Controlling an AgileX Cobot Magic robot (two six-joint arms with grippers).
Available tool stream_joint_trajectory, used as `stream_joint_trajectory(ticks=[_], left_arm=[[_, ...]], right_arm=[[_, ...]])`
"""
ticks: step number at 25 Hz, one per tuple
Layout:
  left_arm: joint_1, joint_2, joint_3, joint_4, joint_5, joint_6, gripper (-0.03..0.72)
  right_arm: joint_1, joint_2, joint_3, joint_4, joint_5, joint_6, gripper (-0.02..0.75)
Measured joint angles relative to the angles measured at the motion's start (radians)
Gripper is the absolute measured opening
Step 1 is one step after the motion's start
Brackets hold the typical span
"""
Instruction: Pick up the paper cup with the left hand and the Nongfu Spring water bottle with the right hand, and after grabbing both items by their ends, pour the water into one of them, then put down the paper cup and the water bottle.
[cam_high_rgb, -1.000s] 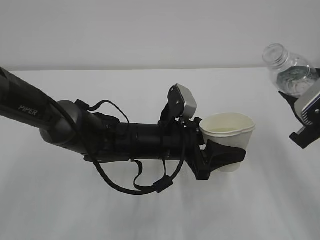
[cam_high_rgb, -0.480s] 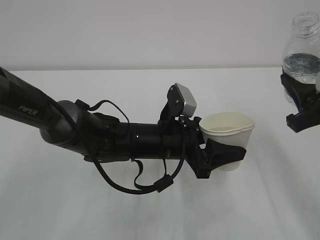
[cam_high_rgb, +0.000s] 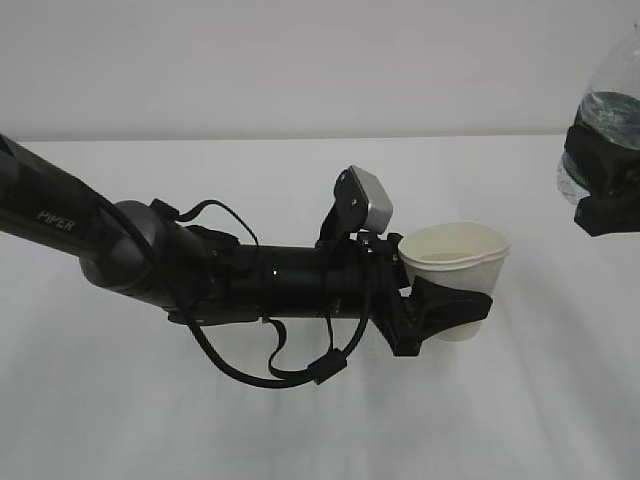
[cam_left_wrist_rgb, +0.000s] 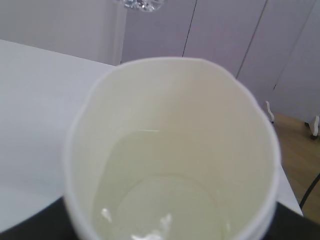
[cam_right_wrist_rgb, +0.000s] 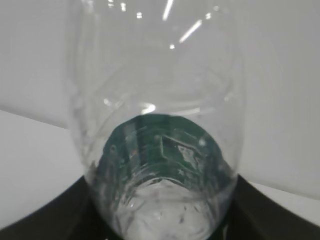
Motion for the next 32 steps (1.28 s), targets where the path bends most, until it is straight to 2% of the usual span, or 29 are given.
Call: stream_joint_trajectory(ticks=[8, 15, 32], left_arm=[[0.0, 0.0, 0.0, -0.002, -0.01, 0.0, 0.422], [0.0, 0.0, 0.0, -0.017, -0.026, 0.0, 0.422], [0.0, 0.005, 0.0, -0.03, -0.026, 0.0, 0.421]], right_arm=[[0.0, 0.008, 0.0, 0.043, -0.053, 0.124, 0.405], [0.0, 0.121, 0.0, 0.057, -0.155, 0.214, 0.405], [0.0, 0.334, -0.008, 0.083, -0.191, 0.207, 0.405]])
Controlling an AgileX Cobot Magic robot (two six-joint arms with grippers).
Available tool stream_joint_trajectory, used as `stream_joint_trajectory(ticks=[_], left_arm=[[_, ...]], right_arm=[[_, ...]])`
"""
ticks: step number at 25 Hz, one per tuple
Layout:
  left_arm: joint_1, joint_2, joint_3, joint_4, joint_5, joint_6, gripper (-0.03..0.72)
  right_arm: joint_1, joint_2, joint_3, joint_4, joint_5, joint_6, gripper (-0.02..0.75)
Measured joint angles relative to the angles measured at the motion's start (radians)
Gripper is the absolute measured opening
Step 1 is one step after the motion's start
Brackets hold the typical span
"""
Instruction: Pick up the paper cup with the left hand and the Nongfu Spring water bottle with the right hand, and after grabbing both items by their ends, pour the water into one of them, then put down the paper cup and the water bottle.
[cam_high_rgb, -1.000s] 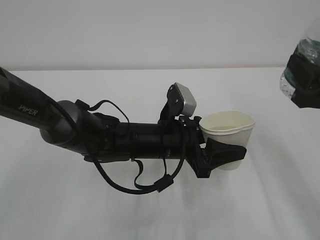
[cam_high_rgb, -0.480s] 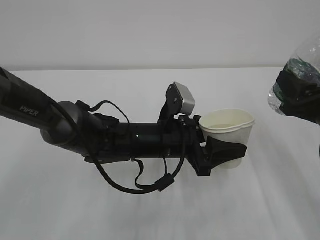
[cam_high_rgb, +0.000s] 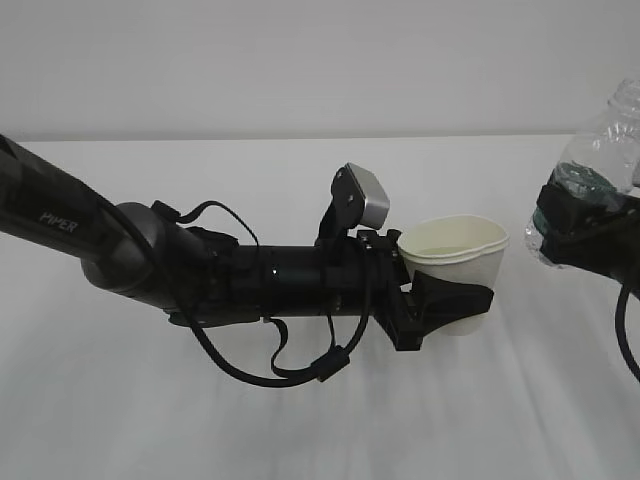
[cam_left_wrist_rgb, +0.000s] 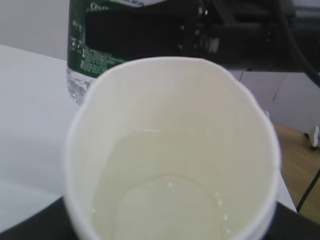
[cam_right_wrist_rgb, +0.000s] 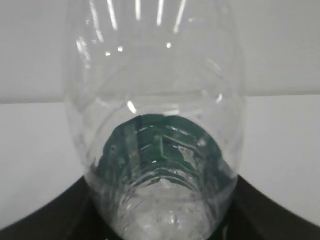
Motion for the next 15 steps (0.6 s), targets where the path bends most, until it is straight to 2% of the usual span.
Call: stream_joint_trajectory(ticks=[15], left_arm=[[0.0, 0.0, 0.0, -0.003, 0.0, 0.0, 0.421]], right_arm=[[0.0, 0.163, -0.046, 0.008, 0.0, -0.072, 0.405]])
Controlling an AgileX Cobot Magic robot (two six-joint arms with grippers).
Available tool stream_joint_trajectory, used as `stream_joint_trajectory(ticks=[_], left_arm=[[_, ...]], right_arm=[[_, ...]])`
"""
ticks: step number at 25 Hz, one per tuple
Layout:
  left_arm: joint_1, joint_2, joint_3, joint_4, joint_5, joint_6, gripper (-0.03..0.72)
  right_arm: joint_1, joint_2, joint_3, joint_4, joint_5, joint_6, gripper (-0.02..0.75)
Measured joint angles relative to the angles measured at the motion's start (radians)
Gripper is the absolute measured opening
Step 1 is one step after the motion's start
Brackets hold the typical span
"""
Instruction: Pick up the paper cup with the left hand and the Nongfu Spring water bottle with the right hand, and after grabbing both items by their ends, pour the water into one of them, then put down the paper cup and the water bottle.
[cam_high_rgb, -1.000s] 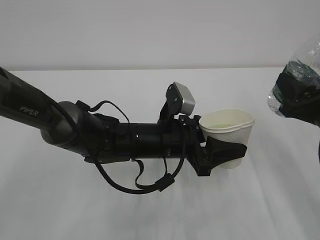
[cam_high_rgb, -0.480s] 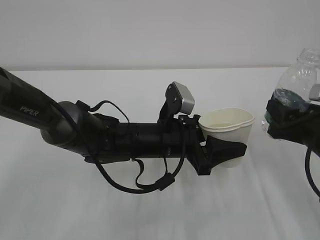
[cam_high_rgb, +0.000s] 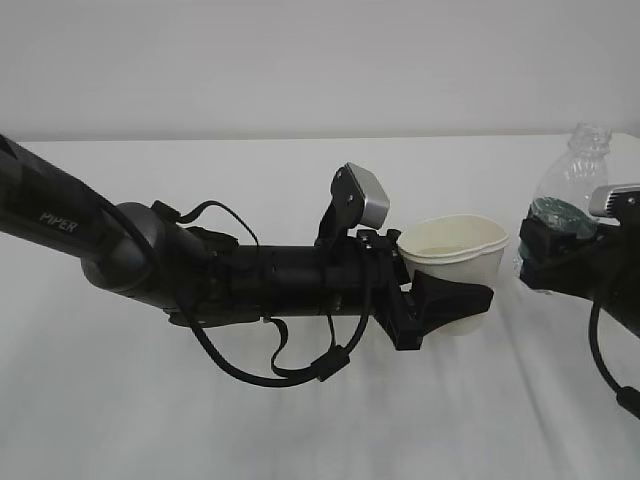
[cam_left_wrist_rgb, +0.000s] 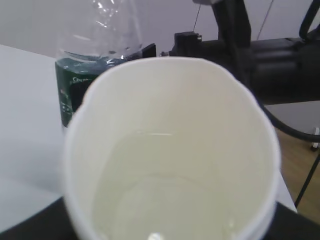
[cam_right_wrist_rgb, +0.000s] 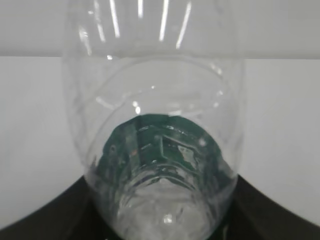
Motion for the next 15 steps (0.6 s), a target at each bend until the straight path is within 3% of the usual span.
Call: stream_joint_trajectory(ticks=[15], left_arm=[[0.0, 0.0, 0.0, -0.002, 0.0, 0.0, 0.421]], right_arm=[[0.0, 0.155, -0.18, 0.002, -0.005, -0.002, 0.404]])
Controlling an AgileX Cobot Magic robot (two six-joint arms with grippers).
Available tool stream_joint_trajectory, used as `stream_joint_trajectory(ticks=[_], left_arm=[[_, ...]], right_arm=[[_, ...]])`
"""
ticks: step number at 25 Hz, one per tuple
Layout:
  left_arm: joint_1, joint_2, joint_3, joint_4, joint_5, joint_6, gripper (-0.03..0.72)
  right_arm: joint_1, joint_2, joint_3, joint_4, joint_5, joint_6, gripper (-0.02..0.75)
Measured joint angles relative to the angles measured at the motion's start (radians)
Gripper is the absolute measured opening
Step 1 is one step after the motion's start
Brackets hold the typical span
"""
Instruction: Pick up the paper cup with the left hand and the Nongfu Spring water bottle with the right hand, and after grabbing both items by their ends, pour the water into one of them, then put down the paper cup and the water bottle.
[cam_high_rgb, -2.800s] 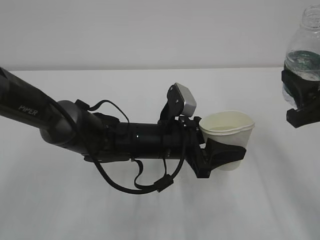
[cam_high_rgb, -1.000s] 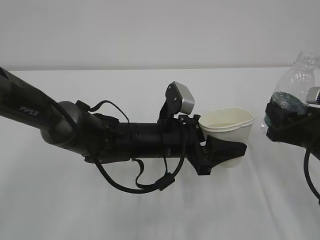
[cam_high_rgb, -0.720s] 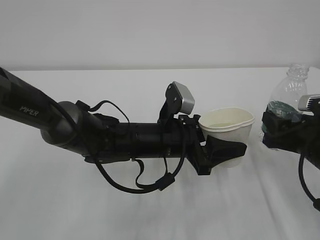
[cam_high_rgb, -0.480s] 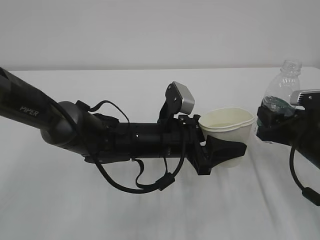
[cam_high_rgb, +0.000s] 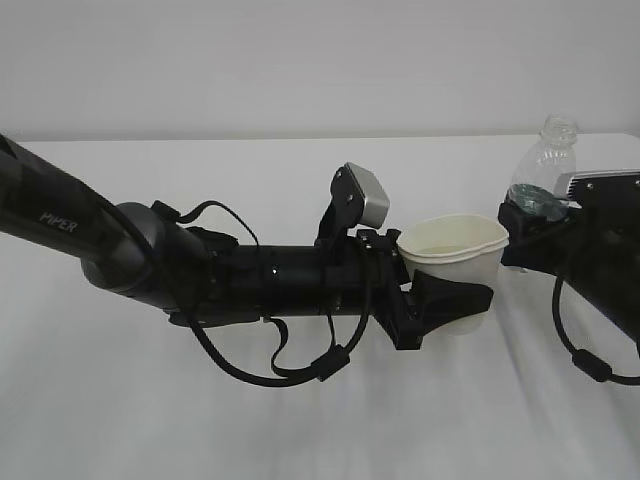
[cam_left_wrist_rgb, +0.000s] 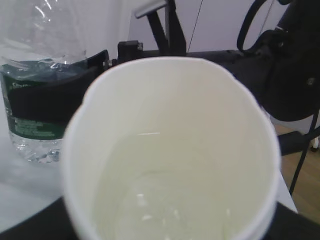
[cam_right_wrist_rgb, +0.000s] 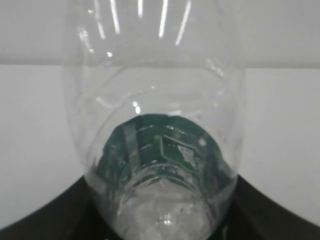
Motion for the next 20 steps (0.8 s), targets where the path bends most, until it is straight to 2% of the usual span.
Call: stream_joint_trajectory(ticks=[8, 20], left_arm=[[0.0, 0.0, 0.0, -0.001, 0.0, 0.0, 0.421], [0.0, 0.0, 0.0, -0.008, 0.0, 0.0, 0.421]], right_arm=[[0.0, 0.073, -0.056, 0.0, 0.0, 0.0, 0.404], [0.0, 0.086, -0.058, 0.0, 0.0, -0.001, 0.404]])
